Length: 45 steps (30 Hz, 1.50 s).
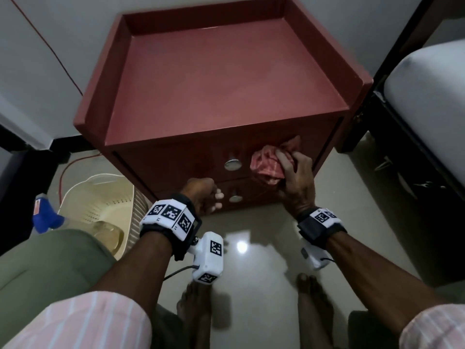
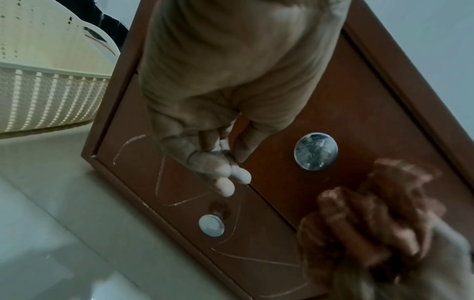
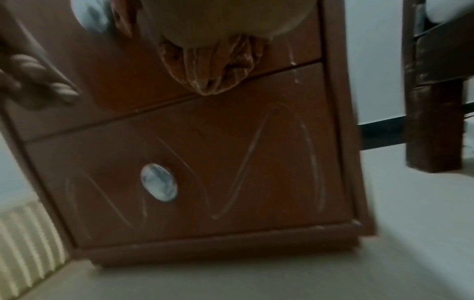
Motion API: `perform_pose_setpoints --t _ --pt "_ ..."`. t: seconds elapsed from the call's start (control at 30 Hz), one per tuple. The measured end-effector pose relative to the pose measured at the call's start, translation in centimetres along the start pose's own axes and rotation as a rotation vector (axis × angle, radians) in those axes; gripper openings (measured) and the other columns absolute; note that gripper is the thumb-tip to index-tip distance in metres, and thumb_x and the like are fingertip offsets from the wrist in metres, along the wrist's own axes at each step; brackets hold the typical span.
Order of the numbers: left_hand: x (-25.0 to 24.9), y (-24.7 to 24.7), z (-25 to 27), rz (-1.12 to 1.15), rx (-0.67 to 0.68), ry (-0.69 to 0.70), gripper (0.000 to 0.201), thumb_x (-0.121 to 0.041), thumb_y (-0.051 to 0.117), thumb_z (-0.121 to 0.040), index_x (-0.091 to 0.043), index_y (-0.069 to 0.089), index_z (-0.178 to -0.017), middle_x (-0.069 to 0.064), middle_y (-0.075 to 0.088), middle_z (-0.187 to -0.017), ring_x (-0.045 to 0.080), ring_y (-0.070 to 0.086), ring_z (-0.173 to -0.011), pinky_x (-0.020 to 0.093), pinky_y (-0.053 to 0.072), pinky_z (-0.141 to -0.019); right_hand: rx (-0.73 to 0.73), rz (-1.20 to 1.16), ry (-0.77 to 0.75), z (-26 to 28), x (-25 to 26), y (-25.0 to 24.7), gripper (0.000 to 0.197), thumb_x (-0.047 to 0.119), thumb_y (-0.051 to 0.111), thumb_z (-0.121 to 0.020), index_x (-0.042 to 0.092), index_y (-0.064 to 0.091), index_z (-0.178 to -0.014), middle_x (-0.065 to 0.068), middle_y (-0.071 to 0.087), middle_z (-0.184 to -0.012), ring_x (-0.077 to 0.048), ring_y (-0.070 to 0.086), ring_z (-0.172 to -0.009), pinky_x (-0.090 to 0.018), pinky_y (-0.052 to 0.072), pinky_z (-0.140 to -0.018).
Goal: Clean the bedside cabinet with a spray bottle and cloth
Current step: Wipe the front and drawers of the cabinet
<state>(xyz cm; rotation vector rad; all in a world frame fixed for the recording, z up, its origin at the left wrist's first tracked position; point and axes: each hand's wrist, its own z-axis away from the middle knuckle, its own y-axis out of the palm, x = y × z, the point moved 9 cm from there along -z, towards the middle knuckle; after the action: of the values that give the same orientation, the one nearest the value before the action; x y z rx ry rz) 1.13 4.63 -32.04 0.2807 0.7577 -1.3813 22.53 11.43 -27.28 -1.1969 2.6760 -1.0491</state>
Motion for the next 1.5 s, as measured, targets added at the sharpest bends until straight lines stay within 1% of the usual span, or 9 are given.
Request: perform_pose_setpoints --t 0.13,0.37,0.5,0.67,0.83,0.93,1.17,1.4,1.5 --pt "-1.2 0.4 0.5 0.012 0.014 0.084 0.019 -0.011 0.046 -0.096 -0.008 0.061 -0.085 0.002 0.062 -0.065 0.016 0.06 -0.055 0.016 0.041 -0.043 -0.072 -0.037 -0.145 -2.6 5.4 0.9 0.061 0.023 0.076 -0.083 0.008 0.048 -0.135 -0.018 0.045 -0.12 -0.038 0.052 -0.102 -0.048 0.049 -0.091" --pt "-1.6 0.8 1.8 -0.115 0.045 0.132 0.016 -0.011 0.047 -0.097 -0.006 0.061 -0.104 0.006 0.069 -0.083 0.017 0.058 -0.062 0.024 0.043 -0.056 0.281 -0.048 -0.269 3.3 4.9 5.0 0.031 0.01 0.055 -0.089 0.012 0.066 -0.119 -0.02 0.06 -0.114 -0.033 0.055 -0.096 -0.041 0.05 -0.073" --pt "-2.5 1.1 1.8 -0.133 0.052 0.18 0.017 -0.018 0.055 -0.096 -0.007 0.063 -0.105 0.006 0.07 -0.087 0.015 0.06 -0.066 0.024 0.044 -0.058 -0.061 0.105 -0.074 -0.7 0.2 -1.1 0.049 0.029 0.07 -0.088 0.015 0.054 -0.132 -0.021 0.06 -0.112 -0.032 0.054 -0.1 -0.044 0.05 -0.079" --pt "-2.9 6.6 3.1 -0.299 0.368 0.183 0.023 -0.022 0.059 -0.095 -0.008 0.064 -0.111 0.008 0.075 -0.099 0.013 0.064 -0.07 0.023 0.05 -0.058 -0.276 -0.095 0.409 -2.6 -1.8 -3.5 0.063 0.049 0.063 -0.09 0.006 0.045 -0.133 -0.022 0.05 -0.121 -0.036 0.055 -0.107 -0.042 0.053 -0.088" --pt "-5.1 7.6 1.3 -0.379 0.218 0.403 0.009 -0.013 0.057 -0.093 -0.01 0.065 -0.089 0.013 0.071 -0.091 0.022 0.07 -0.075 0.038 0.06 -0.075 0.001 -0.002 -0.114 -3.6 3.7 -0.7 0.06 0.039 0.058 -0.093 0.011 0.038 -0.143 -0.018 0.042 -0.126 -0.036 0.05 -0.107 -0.048 0.049 -0.088" --pt "-5.8 9.0 1.4 -0.309 0.327 0.374 0.013 -0.021 0.06 -0.095 -0.011 0.062 -0.087 0.007 0.069 -0.082 0.014 0.058 -0.059 0.031 0.044 -0.062 -0.144 0.037 0.207 -4.0 -4.1 -4.1 0.036 0.04 0.058 -0.095 0.022 0.055 -0.126 -0.006 0.053 -0.115 -0.023 0.056 -0.099 -0.047 0.052 -0.086" --pt "-8.6 8.9 0.8 -0.356 0.281 0.43 0.032 -0.04 0.066 -0.088 -0.009 0.07 -0.086 0.015 0.074 -0.091 0.018 0.059 -0.069 0.03 0.045 -0.057 -0.449 -0.088 0.47 -3.4 -5.3 -5.6 0.069 0.043 0.07 -0.084 0.007 0.04 -0.135 -0.026 0.049 -0.118 -0.033 0.051 -0.108 -0.026 0.044 -0.096" --pt "-6.4 10.2 -0.7 -0.421 0.26 0.374 0.027 -0.036 0.064 -0.09 -0.01 0.065 -0.082 0.004 0.061 -0.073 0.014 0.053 -0.061 0.025 0.043 -0.052 0.101 -0.14 0.865 7.1 -7.7 2.8 0.073 0.036 0.072 -0.08 0.019 0.026 -0.134 -0.018 0.051 -0.124 -0.04 0.061 -0.102 -0.046 0.057 -0.078" --pt "-5.9 10.0 -1.4 -0.444 0.289 0.353 0.027 -0.032 0.064 -0.09 -0.016 0.057 -0.07 0.001 0.049 -0.062 0.014 0.045 -0.054 0.027 0.041 -0.056 0.033 -0.25 0.838 5.5 -7.3 2.2 0.071 0.034 0.072 -0.076 0.02 0.032 -0.132 -0.014 0.056 -0.119 -0.036 0.063 -0.098 -0.043 0.056 -0.081"
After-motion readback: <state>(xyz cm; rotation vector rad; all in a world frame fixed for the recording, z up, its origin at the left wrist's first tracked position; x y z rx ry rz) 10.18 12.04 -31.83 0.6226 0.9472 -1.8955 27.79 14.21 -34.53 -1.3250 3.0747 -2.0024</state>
